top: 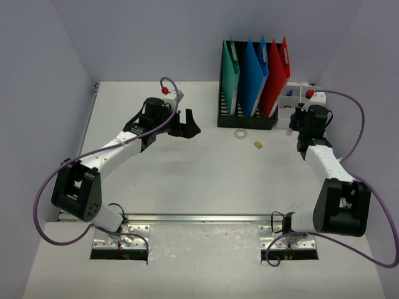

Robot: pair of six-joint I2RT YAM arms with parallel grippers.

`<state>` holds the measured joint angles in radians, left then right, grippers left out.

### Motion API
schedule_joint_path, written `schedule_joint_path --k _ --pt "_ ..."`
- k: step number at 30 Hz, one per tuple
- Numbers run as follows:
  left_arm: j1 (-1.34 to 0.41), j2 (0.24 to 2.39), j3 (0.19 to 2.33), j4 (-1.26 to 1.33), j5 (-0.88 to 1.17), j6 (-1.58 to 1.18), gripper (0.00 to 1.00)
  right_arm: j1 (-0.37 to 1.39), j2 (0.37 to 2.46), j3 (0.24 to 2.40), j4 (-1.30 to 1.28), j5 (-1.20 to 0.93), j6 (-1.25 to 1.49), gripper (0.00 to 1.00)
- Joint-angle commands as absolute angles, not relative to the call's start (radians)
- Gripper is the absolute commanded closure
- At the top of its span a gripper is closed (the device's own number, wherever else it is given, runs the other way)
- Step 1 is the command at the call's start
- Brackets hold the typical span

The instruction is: Organize the desk

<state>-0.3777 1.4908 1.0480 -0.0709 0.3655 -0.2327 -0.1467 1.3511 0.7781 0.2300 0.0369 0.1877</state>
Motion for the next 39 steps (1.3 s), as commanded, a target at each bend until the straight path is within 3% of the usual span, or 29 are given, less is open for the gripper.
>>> schedule_joint_path --k 1,8,25,35,39 --pt "-0.365 1.513 1.102 -0.045 0.357 -0.242 0.00 -0.163 1.434 0.828 0.538 0.366 0.294 1.00" --pt "-0.365 1.538 1.114 -0.041 0.363 -0.239 0.00 -0.182 1.665 0.963 0.775 0.514 0.187 1.00" --pt "-0.336 1.578 1.123 -0.038 0.361 -0.265 0.00 -0.222 1.951 1.330 0.637 0.599 0.377 1.00" --pt "-0.324 1.605 1.149 -0.060 0.362 -0.265 0.00 -0.229 2.022 1.361 0.638 0.583 0.377 0.98" --pt "-0.318 1.609 1.158 -0.069 0.359 -0.265 0.00 -0.231 2.035 1.334 0.635 0.575 0.385 0.91"
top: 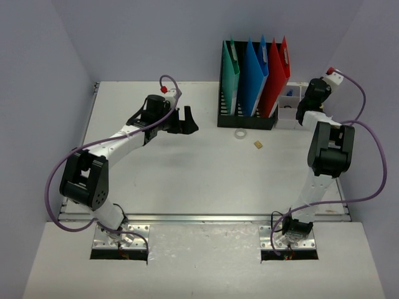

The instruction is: Organize the desk

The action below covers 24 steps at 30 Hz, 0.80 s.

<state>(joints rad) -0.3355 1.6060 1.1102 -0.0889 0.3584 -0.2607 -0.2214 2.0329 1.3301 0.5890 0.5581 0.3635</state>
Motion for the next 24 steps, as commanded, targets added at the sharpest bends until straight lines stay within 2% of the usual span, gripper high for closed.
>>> schedule_joint_path --k 1,2,3,5,8,13,16,18,20,24 --pt "-0.318 1.610 1.158 -0.070 0.359 -0.265 0.00 -0.232 2.036 1.327 0.635 0.576 0.384 0.87" --pt "-0.318 1.611 1.158 -0.070 0.359 -0.265 0.00 -0.233 2.034 1.319 0.635 0.576 0.384 0.81" --pt "-0.318 1.611 1.158 -0.069 0.359 -0.266 0.00 -0.234 2.028 1.310 0.633 0.570 0.386 0.69" --pt "-0.318 1.611 1.157 -0.071 0.360 -0.267 0.00 -0.238 2.008 1.295 0.621 0.542 0.396 0.52" --pt "-0.318 1.610 1.151 -0.060 0.367 -0.272 0.00 -0.240 1.957 1.254 0.609 0.424 0.378 0.47" --pt "-0.318 1.612 1.149 -0.049 0.380 -0.282 0.00 -0.239 1.843 1.203 0.536 0.184 0.316 0.42" --pt "-0.318 1.605 1.149 -0.057 0.381 -0.272 0.00 -0.237 1.761 1.187 0.436 0.042 0.217 0.46" --pt "-0.318 1.597 1.146 -0.064 0.379 -0.263 0.00 -0.233 1.708 1.210 0.285 -0.091 0.156 0.49" --pt "-0.318 1.589 1.137 -0.066 0.374 -0.256 0.00 -0.217 1.688 1.289 0.002 -0.207 0.094 0.50" --pt "-0.316 1.576 1.119 -0.082 0.362 -0.244 0.00 -0.144 1.677 1.323 -0.320 -0.284 -0.111 0.55"
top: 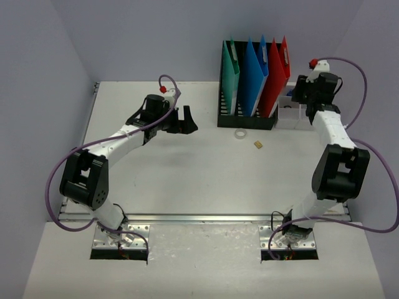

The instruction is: Organize the desk

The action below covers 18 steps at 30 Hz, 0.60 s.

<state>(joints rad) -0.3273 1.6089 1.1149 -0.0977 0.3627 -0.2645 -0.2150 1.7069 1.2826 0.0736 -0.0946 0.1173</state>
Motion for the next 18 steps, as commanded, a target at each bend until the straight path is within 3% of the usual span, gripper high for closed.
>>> schedule_joint_path --k 1,7,18 --pt "-0.316 1.572 1.115 -0.089 0.356 -0.242 0.00 -0.111 1.669 1.298 -0.363 -0.279 -0.148 0.58" --pt "-0.313 1.550 1.097 -0.097 0.339 -0.244 0.00 0.034 1.600 1.104 -0.323 -0.177 -0.151 0.63" --pt "-0.306 1.521 1.074 -0.086 0.329 -0.258 0.00 0.066 1.611 1.035 -0.207 -0.013 0.120 0.67"
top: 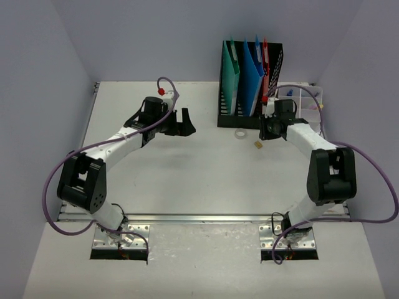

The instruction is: Organize the desk

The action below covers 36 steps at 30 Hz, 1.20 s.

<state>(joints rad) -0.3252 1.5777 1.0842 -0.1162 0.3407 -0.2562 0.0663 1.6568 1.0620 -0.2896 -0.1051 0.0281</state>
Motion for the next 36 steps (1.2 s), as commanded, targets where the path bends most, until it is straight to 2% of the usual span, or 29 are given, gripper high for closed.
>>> schedule_joint_path --k 1,8,12,18,30,36 --pt "-0.304 1.516 1.070 -0.086 0.327 -0.258 0.00 0.066 1.597 1.012 -0.184 -0.008 0.123 0.66" --pt "-0.302 1.519 1.057 -0.081 0.334 -0.265 0.00 0.064 1.511 0.884 -0.132 -0.032 0.163 0.61" --pt "-0.301 1.529 1.068 -0.081 0.336 -0.268 0.00 0.066 1.493 0.824 -0.080 -0.029 0.232 0.54" --pt "-0.301 1.536 1.075 -0.089 0.341 -0.272 0.00 0.064 1.460 0.678 0.148 -0.016 0.343 0.43" --pt "-0.296 1.523 1.060 -0.105 0.328 -0.264 0.00 0.066 1.576 0.673 0.358 -0.011 0.284 0.51" --pt "-0.291 1.527 1.057 -0.105 0.327 -0.264 0.00 0.073 1.612 0.674 0.387 -0.031 0.242 0.50"
